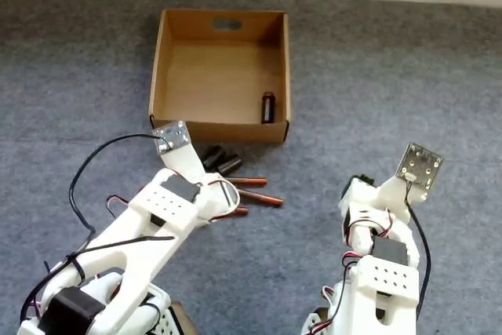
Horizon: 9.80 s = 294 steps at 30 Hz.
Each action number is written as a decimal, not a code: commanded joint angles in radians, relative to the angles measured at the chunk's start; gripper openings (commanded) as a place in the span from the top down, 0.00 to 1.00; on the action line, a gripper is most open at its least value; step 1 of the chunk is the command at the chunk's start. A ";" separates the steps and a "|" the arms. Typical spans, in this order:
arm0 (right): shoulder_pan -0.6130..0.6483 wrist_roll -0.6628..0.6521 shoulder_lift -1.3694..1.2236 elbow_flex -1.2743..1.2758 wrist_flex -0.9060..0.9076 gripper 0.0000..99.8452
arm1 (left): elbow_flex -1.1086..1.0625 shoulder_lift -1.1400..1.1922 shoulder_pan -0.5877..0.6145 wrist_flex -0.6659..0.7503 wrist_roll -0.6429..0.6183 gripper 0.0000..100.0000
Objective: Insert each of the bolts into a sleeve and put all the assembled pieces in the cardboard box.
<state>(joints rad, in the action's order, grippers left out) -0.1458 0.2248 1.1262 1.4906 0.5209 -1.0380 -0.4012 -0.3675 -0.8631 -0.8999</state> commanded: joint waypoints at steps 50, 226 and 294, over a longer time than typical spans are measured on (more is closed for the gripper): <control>-0.007 0.006 0.021 -0.013 -0.022 0.99 | 0.007 -0.007 0.015 0.011 -0.014 0.79; -0.008 0.006 0.021 -0.013 -0.022 0.99 | 0.031 -0.050 0.031 -0.078 0.454 0.99; 0.638 -0.190 0.022 -0.340 0.163 0.99 | 0.209 -0.677 0.191 0.043 0.887 0.99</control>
<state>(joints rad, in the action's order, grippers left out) 0.4833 0.0437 1.1278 1.2052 0.7020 -0.9735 -1.2052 -0.1680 -0.7833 -0.0161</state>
